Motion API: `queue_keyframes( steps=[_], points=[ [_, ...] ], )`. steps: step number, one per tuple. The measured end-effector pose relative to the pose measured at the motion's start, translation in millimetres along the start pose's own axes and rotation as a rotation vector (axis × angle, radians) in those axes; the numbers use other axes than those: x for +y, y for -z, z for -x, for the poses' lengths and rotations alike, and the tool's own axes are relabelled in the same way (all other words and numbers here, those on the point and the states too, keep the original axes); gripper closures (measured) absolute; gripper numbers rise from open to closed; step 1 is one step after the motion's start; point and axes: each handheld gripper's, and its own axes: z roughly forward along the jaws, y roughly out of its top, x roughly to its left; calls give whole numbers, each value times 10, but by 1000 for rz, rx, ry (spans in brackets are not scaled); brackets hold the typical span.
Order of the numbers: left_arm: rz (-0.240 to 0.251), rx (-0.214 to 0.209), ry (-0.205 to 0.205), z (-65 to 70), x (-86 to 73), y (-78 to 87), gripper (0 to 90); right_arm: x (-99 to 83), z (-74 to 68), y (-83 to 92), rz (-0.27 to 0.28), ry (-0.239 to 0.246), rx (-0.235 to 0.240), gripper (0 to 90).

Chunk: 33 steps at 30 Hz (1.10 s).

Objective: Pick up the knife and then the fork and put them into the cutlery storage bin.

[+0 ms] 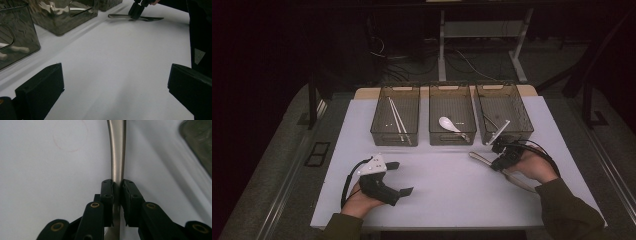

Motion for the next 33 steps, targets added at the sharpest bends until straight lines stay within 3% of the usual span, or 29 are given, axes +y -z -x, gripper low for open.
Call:
queue_keyframes(
  steps=[4, 24, 33],
  points=[
    [1, 1, 0, -1, -1, 2, 0, -27, 36, 92, 74, -42, 12, 794],
    [-4, 5, 0, -9, -6, -16, 0, -204, 257, 517, 286, -156, 13, 792],
    [-9, 2, -5, 3, -4, -45, 0, -183, 399, 744, 363, -195, -4, 792]
  ],
)
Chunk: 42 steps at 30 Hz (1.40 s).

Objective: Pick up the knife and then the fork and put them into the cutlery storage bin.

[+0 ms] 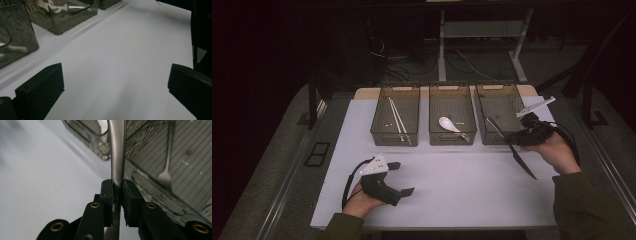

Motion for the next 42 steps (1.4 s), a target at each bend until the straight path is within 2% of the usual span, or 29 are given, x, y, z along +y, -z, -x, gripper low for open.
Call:
queue_keyframes(
  steps=[11, 22, 34, 38, 40, 42],
  points=[
    [1, -3, 0, 3, 1, 0, 0, 346, 157, 158, 44, -15, -49, 792],
    [7, -4, 8, -4, 0, 9, 0, 706, 348, 214, 46, -14, -106, 792],
    [9, -8, 7, 3, 1, 5, 0, 1059, 535, 201, 74, -41, -147, 792],
    [13, -10, 9, -1, 0, 8, 0, 1121, 597, 152, 88, -56, -151, 791],
    [11, -11, 6, 3, 2, 8, 0, 1138, 619, 104, 80, -44, -179, 791],
    [9, -12, 2, 4, 2, 8, 0, 1146, 652, 65, 82, -43, -185, 791]
  ],
)
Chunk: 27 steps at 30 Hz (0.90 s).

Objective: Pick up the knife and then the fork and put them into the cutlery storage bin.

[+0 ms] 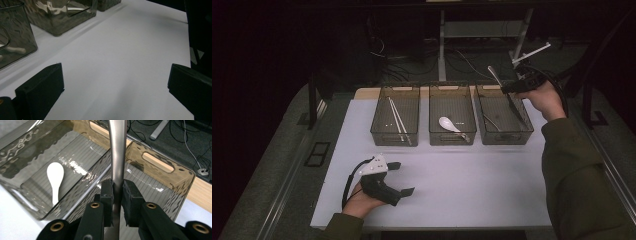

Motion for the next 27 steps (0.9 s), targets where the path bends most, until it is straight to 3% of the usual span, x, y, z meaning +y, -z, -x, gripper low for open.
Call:
queue_keyframes(
  steps=[5, 11, 27],
  points=[
    [5, -1, 5, -2, -2, 5, 0, -13, 85, -70, 18, -12, -25, 792],
    [1, -1, 3, 1, -2, -3, 0, -70, 133, -182, -1, -18, -24, 791],
    [2, 0, 7, -2, -4, -1, 0, -406, 211, -522, -55, -56, -23, 790]
  ],
)
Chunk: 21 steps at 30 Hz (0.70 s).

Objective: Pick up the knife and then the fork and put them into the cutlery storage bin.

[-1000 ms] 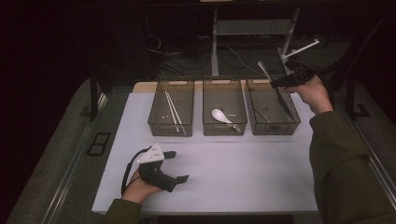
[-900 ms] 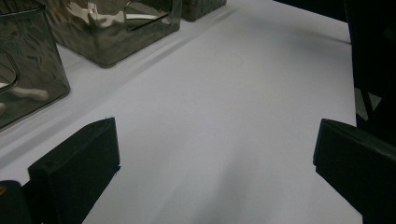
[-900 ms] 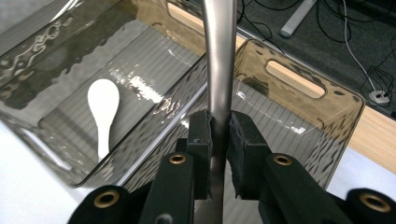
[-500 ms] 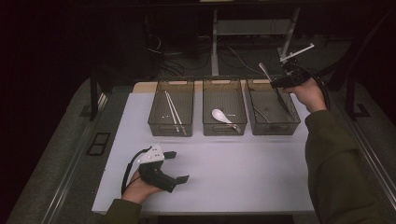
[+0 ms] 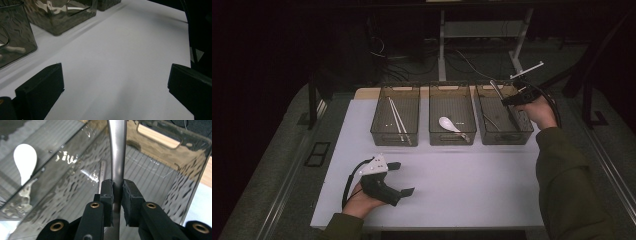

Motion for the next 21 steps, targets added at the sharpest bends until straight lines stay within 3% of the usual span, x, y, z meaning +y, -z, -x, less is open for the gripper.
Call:
queue_keyframes(
  steps=[14, 15, 16, 18, 21],
  points=[
    [0, -1, -1, 3, 1, -1, 0, -82, 4, -189, -33, -38, -19, 788],
    [0, -1, -1, 3, 2, 0, 0, -80, 5, -208, -36, -39, -23, 793],
    [1, -1, -2, 4, 2, 1, 0, -76, 5, -221, -38, -46, -27, 882],
    [3, -5, 0, 3, 0, 3, 0, -66, 28, -218, -9, -82, -11, 894],
    [4, -6, -1, 1, -1, 6, 0, -49, 24, -234, -20, -82, -19, 895]
  ],
)
